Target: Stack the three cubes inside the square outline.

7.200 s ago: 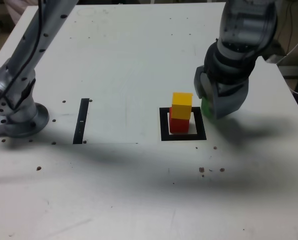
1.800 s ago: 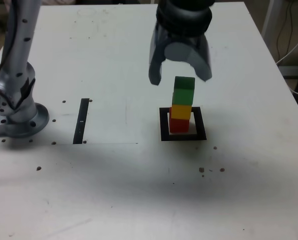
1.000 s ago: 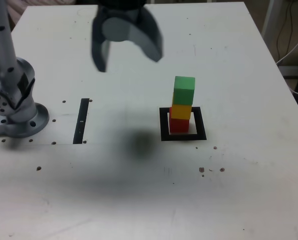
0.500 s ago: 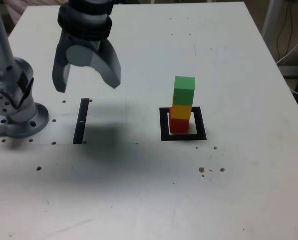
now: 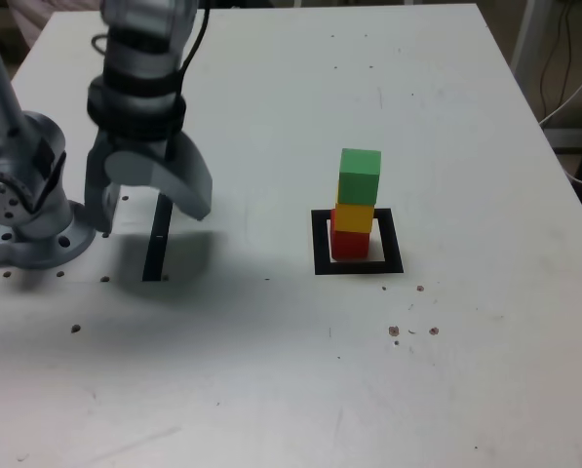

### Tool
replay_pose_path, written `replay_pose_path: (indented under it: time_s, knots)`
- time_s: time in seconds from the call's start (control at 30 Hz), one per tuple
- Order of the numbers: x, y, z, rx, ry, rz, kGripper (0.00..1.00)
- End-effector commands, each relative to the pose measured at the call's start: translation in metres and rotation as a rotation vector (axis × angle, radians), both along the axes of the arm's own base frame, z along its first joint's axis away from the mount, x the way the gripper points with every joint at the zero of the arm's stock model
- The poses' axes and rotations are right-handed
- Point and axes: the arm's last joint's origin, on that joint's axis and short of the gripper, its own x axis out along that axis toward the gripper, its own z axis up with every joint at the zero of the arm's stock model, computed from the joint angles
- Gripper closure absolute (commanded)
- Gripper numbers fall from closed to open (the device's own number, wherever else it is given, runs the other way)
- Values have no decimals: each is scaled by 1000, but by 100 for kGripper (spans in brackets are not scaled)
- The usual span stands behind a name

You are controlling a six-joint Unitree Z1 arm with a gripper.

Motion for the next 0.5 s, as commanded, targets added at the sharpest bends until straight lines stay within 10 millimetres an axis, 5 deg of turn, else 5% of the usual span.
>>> replay_pose_path:
  time_s: [0.0,0.47]
  knots:
    - [7,0,-1,1,-92,-5,1]
    - [0,6,-15,114,-132,-29,1]
